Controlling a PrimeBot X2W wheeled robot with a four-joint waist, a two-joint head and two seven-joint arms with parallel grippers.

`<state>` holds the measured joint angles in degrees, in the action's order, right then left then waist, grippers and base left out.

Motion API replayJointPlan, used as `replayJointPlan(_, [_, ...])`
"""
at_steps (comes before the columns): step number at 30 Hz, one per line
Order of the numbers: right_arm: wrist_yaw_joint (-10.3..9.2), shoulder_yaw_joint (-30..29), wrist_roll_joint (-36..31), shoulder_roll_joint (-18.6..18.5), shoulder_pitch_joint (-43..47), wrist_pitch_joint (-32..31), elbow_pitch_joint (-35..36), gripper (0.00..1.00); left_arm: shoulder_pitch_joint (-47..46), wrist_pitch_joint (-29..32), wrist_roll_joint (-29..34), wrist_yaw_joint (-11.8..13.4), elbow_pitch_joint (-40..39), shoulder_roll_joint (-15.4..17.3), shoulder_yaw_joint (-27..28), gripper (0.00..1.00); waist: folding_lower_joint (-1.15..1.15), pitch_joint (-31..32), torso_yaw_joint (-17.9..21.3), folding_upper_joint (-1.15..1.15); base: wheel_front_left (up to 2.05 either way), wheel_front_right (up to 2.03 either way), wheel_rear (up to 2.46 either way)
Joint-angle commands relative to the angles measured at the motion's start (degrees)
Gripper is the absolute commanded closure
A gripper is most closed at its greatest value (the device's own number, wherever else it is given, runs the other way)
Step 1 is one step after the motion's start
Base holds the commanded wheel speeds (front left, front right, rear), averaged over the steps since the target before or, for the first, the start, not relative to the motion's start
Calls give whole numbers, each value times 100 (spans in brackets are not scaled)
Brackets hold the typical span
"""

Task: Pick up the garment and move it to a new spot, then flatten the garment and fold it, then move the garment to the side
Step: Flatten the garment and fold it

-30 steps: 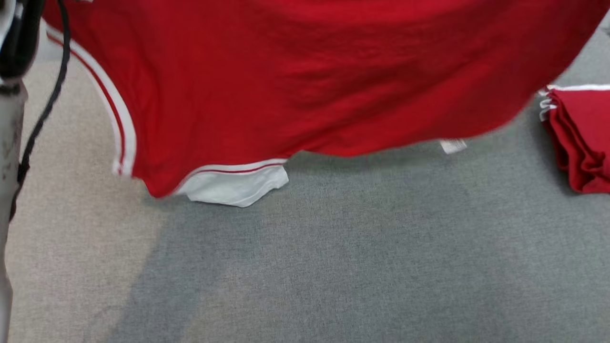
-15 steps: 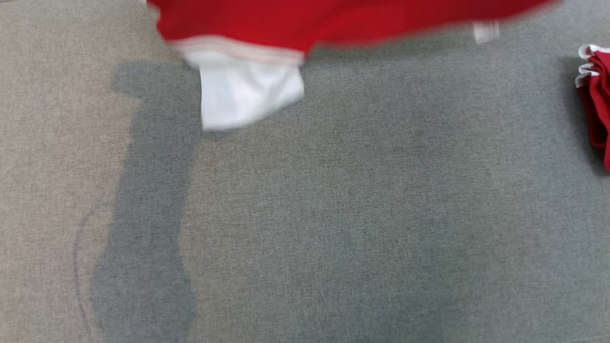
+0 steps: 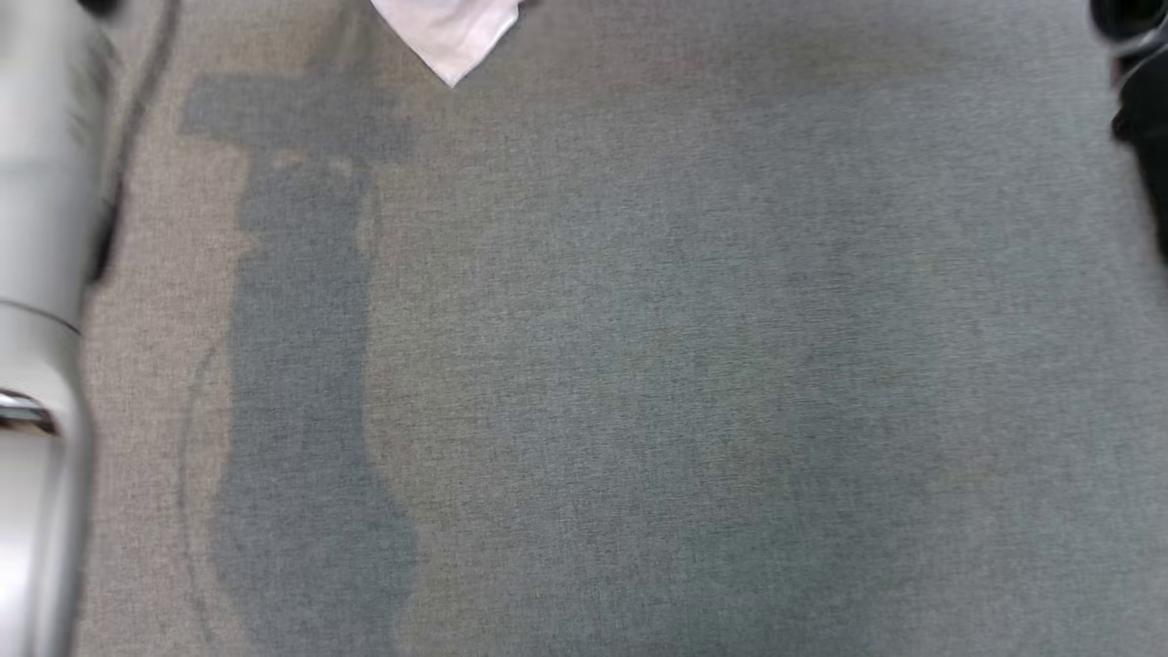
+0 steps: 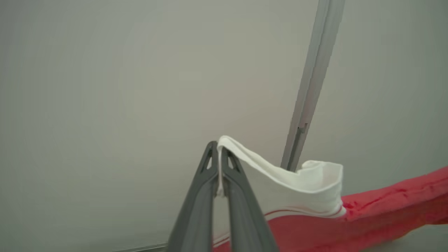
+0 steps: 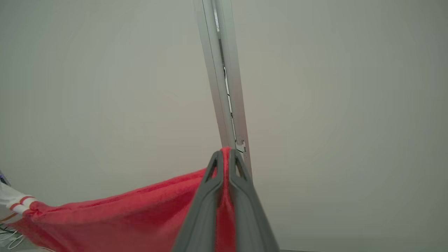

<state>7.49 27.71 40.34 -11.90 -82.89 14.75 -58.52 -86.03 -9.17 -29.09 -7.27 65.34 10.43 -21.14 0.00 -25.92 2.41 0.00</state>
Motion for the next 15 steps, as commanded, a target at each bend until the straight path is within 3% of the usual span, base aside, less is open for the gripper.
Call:
replayJointPlan(1, [1, 58, 120, 15, 168, 38, -138, 100, 223, -21, -153, -30, 106, -78, 4, 100, 0, -69, -53, 0, 0, 0, 0])
replayJointPlan(8, [1, 327, 482, 80, 588, 40, -344, 100, 956, -225, -634, -20, 183, -177, -95, 100, 0, -243, -96, 0, 0, 0, 0])
replayJointPlan(15, [1, 360, 911, -28, 1838, 50, 363, 100, 2080, -587, -830, -21, -65, -41, -206, 100, 0, -11, -83, 0, 0, 0, 0])
